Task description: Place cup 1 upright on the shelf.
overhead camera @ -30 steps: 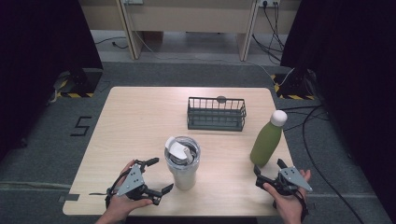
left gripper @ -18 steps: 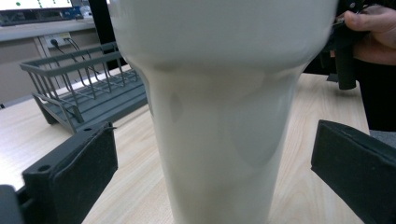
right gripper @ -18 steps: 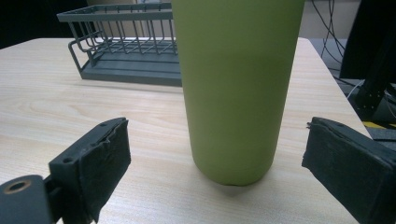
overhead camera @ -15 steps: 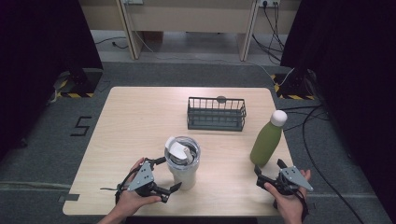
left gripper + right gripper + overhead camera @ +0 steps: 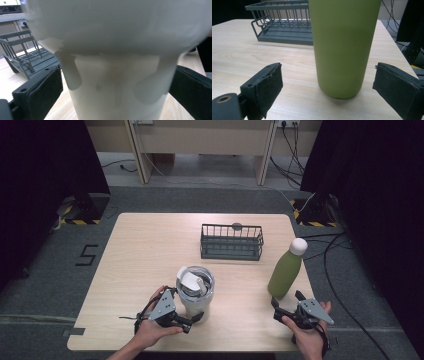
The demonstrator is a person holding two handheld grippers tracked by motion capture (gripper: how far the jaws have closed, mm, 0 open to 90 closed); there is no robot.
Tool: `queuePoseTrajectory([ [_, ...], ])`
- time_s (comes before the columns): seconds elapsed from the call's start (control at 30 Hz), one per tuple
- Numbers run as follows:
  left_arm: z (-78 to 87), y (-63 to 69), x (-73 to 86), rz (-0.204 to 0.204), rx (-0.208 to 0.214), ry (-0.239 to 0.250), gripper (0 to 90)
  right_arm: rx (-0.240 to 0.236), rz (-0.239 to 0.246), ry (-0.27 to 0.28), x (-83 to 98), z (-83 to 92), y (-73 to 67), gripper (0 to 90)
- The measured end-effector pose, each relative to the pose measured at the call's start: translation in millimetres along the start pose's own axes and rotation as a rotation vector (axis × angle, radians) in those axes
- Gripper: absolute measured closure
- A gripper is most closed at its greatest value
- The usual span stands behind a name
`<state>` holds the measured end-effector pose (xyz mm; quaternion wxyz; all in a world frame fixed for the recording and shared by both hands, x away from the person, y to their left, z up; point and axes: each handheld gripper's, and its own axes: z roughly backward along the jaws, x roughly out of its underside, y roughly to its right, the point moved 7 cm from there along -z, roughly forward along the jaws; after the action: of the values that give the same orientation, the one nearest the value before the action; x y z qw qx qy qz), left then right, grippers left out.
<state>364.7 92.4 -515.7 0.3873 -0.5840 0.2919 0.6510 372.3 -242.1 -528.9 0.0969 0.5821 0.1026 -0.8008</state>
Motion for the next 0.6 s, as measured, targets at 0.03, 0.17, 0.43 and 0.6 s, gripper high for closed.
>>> queuePoseTrajectory([
  [0.03,-1.2,-0.4,-0.1,0.001,-0.004,0.000,0.0,-0.002,-0.004,-0.002,0.3,-0.1,-0.4,8.6],
  [0.17,-6.1,-0.5,-1.6,-0.003,-0.005,0.005,0.0,-0.001,-0.003,-0.003,0.7,-0.4,-0.4,8.9],
  [0.43,-10.2,-0.8,-1.4,0.003,-0.005,0.009,3.0,0.000,-0.002,-0.005,1.4,-0.2,0.4,9.4],
  [0.6,-11.7,0.9,-1.3,0.000,0.006,0.015,8.6,-0.002,-0.003,-0.009,1.9,-0.3,-0.8,9.5],
])
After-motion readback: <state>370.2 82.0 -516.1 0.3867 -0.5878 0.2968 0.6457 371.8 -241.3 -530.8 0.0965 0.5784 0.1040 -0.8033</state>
